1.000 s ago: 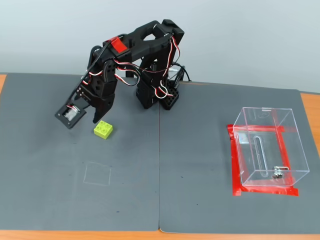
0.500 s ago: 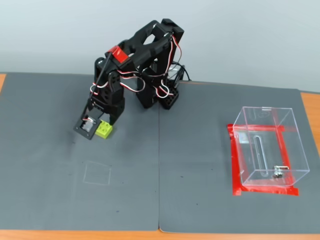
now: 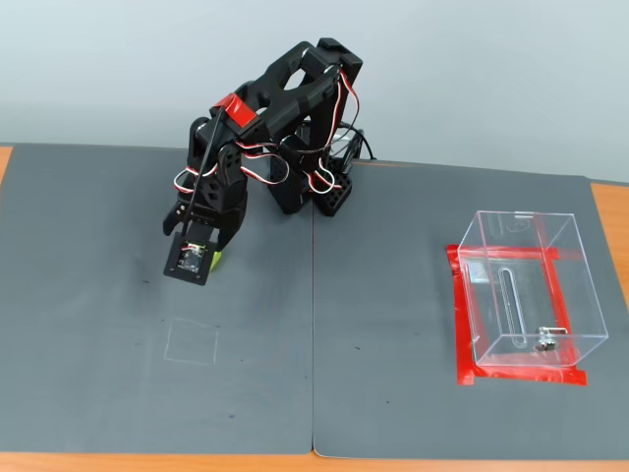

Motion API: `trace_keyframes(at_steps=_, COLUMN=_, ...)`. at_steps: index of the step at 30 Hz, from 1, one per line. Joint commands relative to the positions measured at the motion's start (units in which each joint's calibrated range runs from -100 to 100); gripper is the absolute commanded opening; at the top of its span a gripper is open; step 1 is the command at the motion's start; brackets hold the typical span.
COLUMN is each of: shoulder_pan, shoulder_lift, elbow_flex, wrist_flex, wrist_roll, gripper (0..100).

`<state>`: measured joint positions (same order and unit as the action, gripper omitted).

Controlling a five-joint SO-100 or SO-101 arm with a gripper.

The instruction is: Pick the green lego block and place it into the transparent box

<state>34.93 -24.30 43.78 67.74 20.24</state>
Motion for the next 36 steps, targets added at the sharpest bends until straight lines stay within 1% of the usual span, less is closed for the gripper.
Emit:
trace_keyframes(at_steps=1, shoulder_pan=2.33, shoulder_lift=-1.52, elbow_flex=-0.14, wrist_flex=-0.46, wrist_roll=2.24, gripper=32)
trace_keyframes(at_steps=4, shoulder_pan=2.78, shoulder_lift=-1.43, elbow_flex=0.05, wrist_flex=-0.64, wrist_roll=3.38, gripper=32)
trace_keyframes(at_steps=8, shoulder_pan=2.56, shoulder_lift=-1.35, elbow_flex=0.32, wrist_flex=-0.90, wrist_roll=3.38, gripper=32)
trace_keyframes(at_steps=13, shoulder_pan=2.48, shoulder_lift=0.77, elbow_flex=5.93, wrist_flex=-7.67, wrist_roll=2.96, gripper=32)
trace_keyframes(at_steps=15, shoulder_pan=2.48, shoulder_lift=0.94, elbow_flex=6.83, wrist_flex=-8.80, wrist_roll=3.02, gripper=32)
trace_keyframes(at_steps=26, shoulder_pan=2.48, shoulder_lift=1.37, elbow_flex=7.10, wrist_flex=-9.40, wrist_roll=2.96, gripper=32)
trace_keyframes(at_steps=32, shoulder_pan=2.48, shoulder_lift=5.60, elbow_flex=8.10, wrist_flex=-13.48, wrist_roll=2.96, gripper=32)
trace_keyframes(at_steps=36, shoulder_pan=2.63, shoulder_lift=6.96, elbow_flex=8.19, wrist_flex=-13.92, wrist_roll=3.23, gripper=32)
